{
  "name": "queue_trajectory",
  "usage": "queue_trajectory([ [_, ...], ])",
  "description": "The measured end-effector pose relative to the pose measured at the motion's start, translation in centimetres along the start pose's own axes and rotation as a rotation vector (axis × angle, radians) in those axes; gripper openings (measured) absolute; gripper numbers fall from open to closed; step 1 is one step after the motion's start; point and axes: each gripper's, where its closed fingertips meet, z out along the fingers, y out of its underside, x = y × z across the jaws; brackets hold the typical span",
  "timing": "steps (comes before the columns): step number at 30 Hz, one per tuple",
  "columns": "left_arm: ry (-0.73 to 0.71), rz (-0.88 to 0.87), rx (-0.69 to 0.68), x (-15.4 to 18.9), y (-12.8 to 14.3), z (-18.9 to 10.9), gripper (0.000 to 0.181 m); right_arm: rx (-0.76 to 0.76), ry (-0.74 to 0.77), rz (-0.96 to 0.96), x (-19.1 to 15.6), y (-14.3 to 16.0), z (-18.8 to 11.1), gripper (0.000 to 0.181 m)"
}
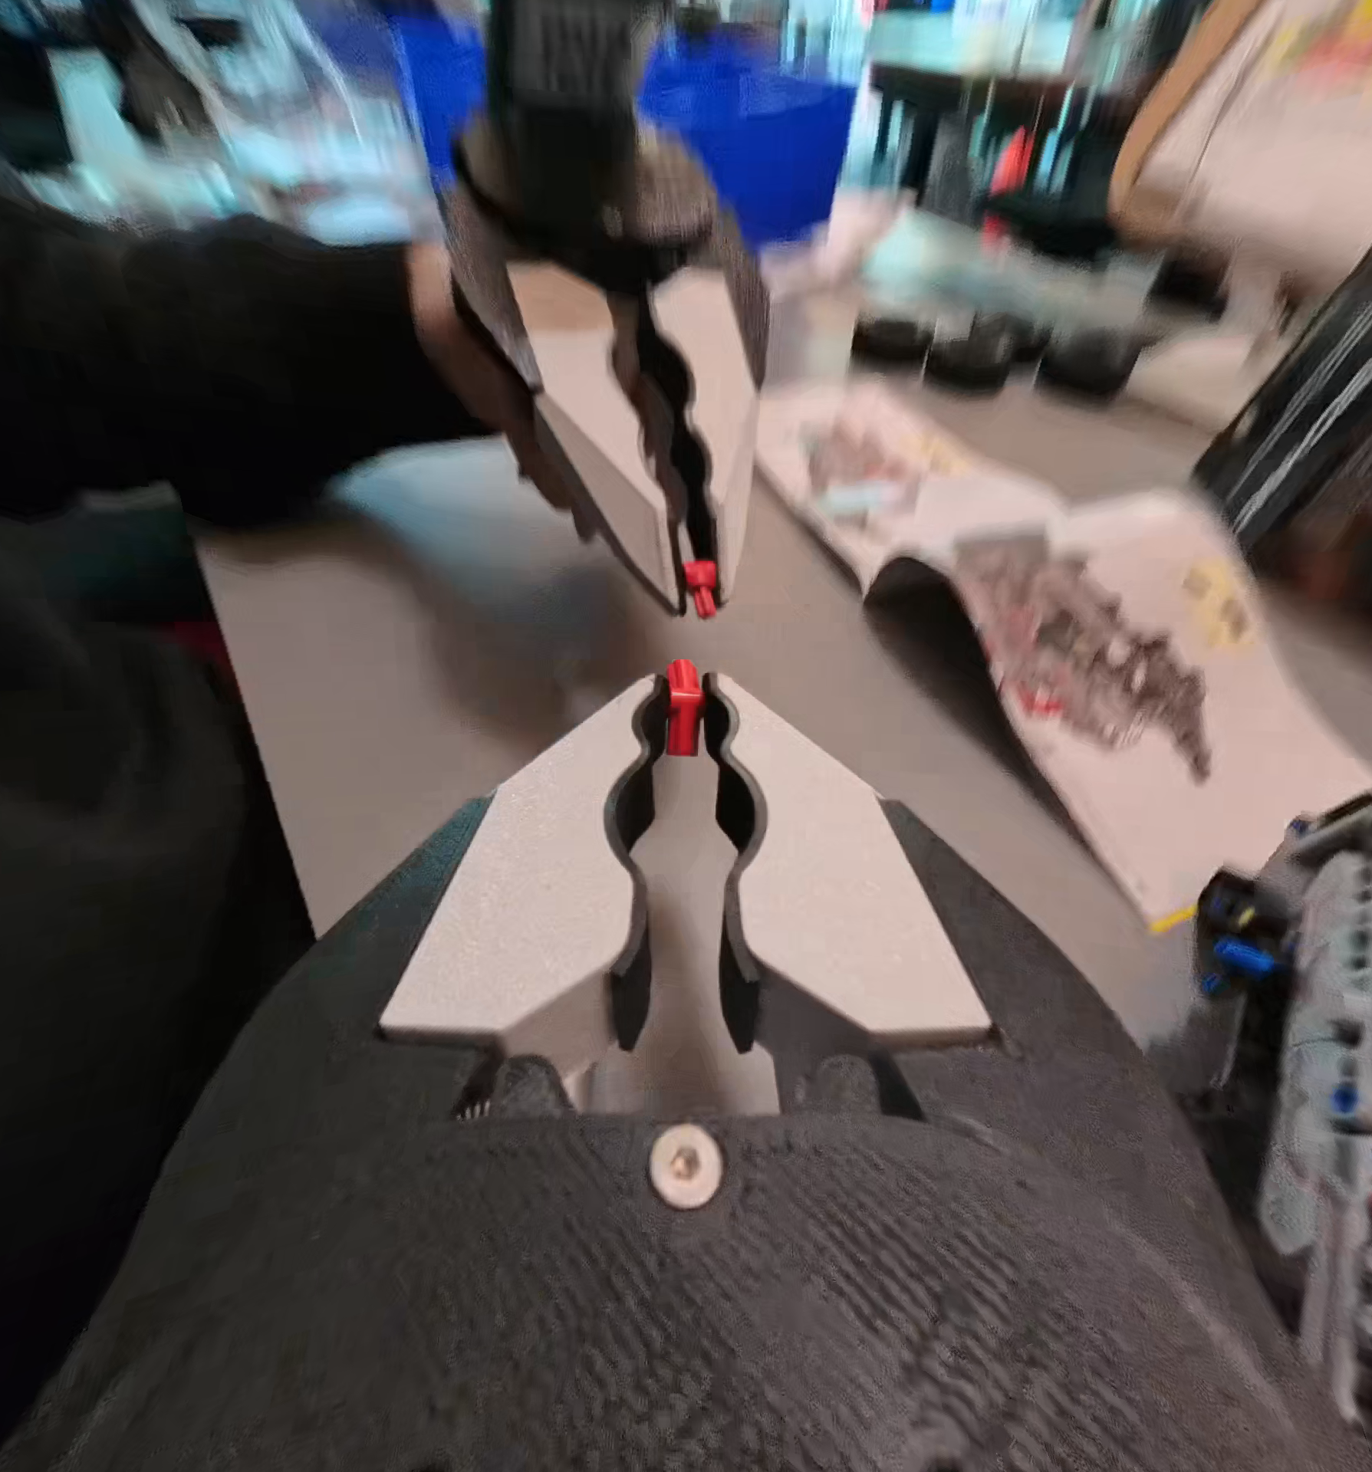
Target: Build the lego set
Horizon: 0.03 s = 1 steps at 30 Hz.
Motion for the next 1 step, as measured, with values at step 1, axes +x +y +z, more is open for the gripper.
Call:
queue_trajectory([
  [1, -0.007, -0.013, -0.034, -0.20, 1.07, 0.14, 0.005, -0.081, -0.010, 0.003, -0.26, 1.29, 0.54, 0.008],
])
